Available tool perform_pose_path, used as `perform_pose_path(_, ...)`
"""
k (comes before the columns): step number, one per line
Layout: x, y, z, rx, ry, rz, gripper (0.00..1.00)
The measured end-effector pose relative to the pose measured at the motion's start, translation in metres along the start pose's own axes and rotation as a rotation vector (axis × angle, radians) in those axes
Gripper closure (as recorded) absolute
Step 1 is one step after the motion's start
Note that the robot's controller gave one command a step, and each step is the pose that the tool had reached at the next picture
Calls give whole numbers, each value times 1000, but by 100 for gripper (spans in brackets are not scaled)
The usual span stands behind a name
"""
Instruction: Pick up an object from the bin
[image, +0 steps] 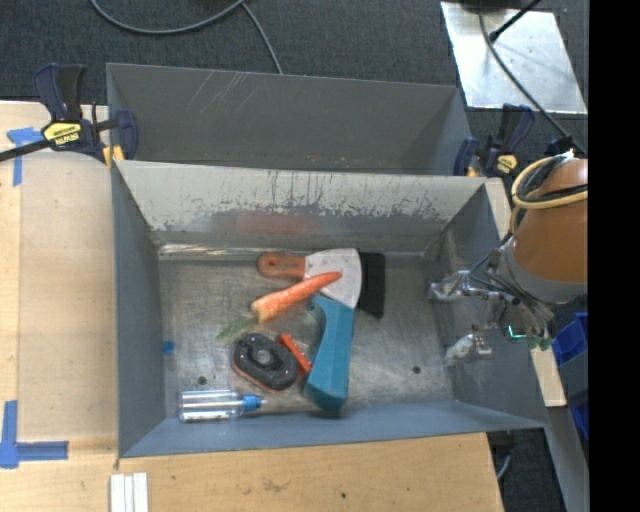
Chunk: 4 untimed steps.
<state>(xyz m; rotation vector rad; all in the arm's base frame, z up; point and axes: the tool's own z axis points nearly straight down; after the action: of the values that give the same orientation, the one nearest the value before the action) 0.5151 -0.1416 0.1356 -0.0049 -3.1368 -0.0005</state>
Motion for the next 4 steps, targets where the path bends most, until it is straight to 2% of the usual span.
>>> perform_pose_path(1,-2,0,-4,2,-8,-2,0)
perform_pose_path(2,-17,36,-24,3,-5,-76,0)
perform_pose_path(3,-57,41,-47,-3,-8,-214,0)
perform_pose_path(4,-62,8,-35,5,-16,-305,0)
